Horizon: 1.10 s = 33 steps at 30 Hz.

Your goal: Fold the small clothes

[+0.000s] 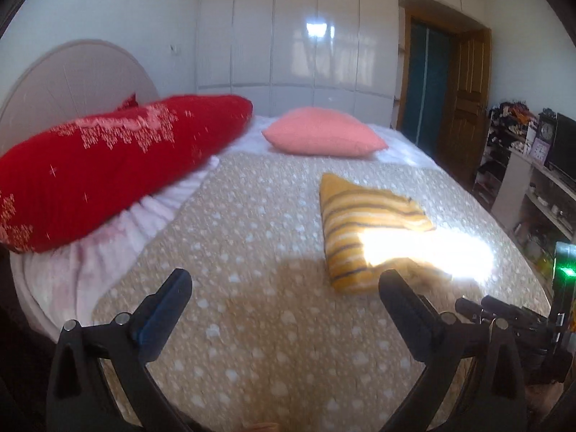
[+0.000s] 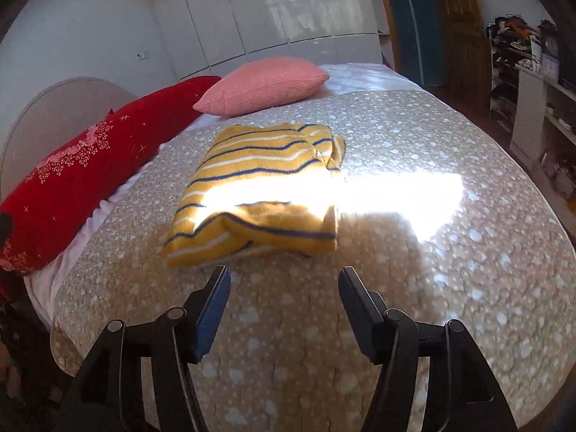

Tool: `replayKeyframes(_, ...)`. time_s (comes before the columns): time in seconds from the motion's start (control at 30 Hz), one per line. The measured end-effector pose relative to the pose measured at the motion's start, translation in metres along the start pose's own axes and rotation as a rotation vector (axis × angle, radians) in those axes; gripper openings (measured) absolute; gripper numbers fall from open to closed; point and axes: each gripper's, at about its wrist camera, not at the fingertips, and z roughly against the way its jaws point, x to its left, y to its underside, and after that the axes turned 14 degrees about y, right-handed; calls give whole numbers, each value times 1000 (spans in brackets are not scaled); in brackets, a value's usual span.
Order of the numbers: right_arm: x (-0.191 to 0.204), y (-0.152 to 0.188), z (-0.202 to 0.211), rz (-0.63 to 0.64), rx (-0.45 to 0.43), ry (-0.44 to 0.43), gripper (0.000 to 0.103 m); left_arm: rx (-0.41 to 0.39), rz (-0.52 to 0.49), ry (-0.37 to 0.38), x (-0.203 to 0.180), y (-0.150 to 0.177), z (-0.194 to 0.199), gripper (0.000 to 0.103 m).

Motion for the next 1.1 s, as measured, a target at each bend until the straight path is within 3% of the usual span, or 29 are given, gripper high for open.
replayKeyframes(0.1,-10,23,9,-28,18,32,71,129,-10,-13,-7,22,-21,103)
replayKeyframes(0.17,-12,32,11,-19,25,55,72,166,-33,-32,-11,33,-31,103)
replayKeyframes(0.3,-8,37,4,15,29,103,75,225,-29,-3,-14,47,-43,103)
replayKeyframes(1.1,27,44,-25,138,100,145,78,311,24,36,4,59,-69,103)
